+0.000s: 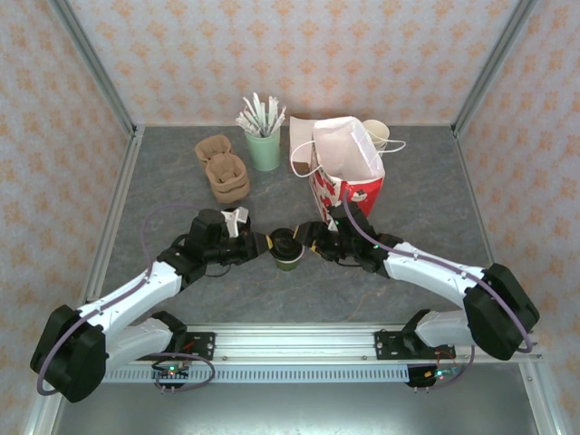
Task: Pack the takeout coffee
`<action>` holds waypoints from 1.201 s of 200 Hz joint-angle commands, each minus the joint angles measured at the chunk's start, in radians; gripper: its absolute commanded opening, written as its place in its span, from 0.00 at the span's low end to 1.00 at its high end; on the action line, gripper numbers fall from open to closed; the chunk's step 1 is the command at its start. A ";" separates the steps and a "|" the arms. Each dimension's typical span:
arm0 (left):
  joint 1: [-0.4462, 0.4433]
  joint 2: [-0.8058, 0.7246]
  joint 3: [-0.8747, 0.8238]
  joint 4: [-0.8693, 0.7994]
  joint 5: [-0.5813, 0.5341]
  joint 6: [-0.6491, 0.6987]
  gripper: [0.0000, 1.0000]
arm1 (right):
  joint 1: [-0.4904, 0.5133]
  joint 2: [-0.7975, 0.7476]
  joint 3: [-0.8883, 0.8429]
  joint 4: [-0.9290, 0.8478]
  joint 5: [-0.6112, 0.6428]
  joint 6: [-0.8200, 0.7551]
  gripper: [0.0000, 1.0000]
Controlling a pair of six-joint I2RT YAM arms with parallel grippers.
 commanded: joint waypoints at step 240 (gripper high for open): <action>0.003 0.044 0.088 -0.119 -0.013 0.123 0.68 | 0.009 0.024 0.057 -0.027 -0.045 -0.061 0.64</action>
